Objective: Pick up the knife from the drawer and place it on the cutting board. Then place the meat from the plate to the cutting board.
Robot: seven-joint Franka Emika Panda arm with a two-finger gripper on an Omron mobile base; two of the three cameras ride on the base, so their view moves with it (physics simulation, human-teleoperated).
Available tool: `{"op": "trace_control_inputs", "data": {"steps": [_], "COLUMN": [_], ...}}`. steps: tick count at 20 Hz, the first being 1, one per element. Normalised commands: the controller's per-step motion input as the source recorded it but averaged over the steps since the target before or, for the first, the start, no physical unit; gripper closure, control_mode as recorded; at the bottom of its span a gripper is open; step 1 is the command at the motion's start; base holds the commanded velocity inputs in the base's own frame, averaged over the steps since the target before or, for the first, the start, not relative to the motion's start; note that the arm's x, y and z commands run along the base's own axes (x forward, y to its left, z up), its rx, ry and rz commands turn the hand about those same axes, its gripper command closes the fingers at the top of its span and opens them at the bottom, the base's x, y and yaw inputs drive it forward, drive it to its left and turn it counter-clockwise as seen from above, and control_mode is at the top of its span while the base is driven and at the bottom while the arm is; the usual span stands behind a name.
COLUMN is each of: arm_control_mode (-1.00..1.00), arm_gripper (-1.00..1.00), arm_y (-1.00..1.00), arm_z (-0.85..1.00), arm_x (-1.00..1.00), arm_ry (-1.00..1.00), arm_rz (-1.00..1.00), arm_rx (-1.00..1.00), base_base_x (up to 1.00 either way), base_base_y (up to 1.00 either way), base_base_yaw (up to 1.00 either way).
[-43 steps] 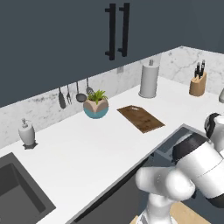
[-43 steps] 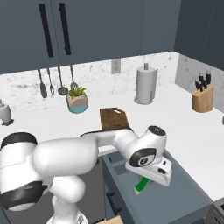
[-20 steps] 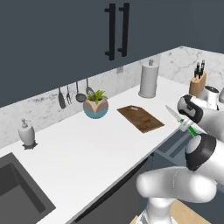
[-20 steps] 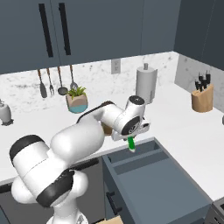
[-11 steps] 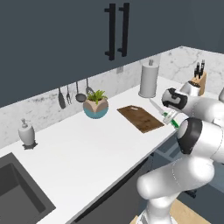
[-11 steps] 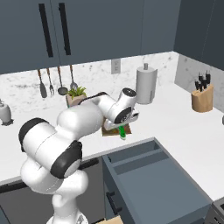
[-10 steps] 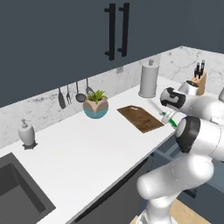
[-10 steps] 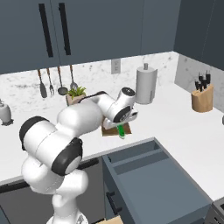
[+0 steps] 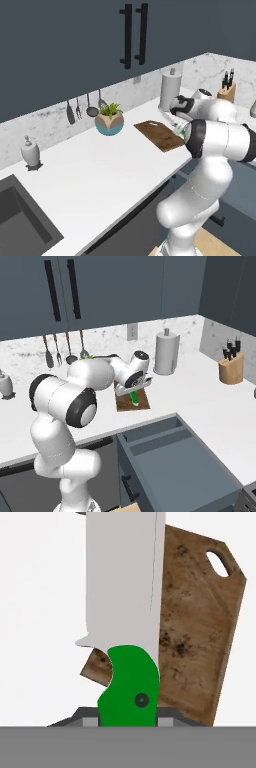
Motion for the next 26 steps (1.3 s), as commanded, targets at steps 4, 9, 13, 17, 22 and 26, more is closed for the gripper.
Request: {"op": "trace_control_inputs", "data": {"steps": [4,9,13,17,22,26], "arm_control_mode": [-1.0,-1.0,-1.0,-1.0,-1.0,-1.0], "arm_gripper": [1.0,1.0,1.0,1.0,1.0,1.0], "arm_y": [0.0,0.0,0.0,0.0,0.0,0.0], "arm_z": [-0.38,-0.46,-0.25,-0.17,-0.2,-0.37], "arm_x": [0.45,0.43,0.42,0.35,0.25,0.3], "arm_ry": [0.0,0.0,0.0,0.0,0.0,0.0], "arm_rz": [0.0,0.0,0.0,0.0,0.0,0.0], "arm_rx": [0.0,0.0,0.0,0.0,0.0,0.0], "base_base_x": [0.0,0.0,0.0,0.0,0.0,0.0], "base_base_y": [0.0,0.0,0.0,0.0,0.0,0.0], "base_base_yaw": [0.0,0.0,0.0,0.0,0.0,0.0]}}
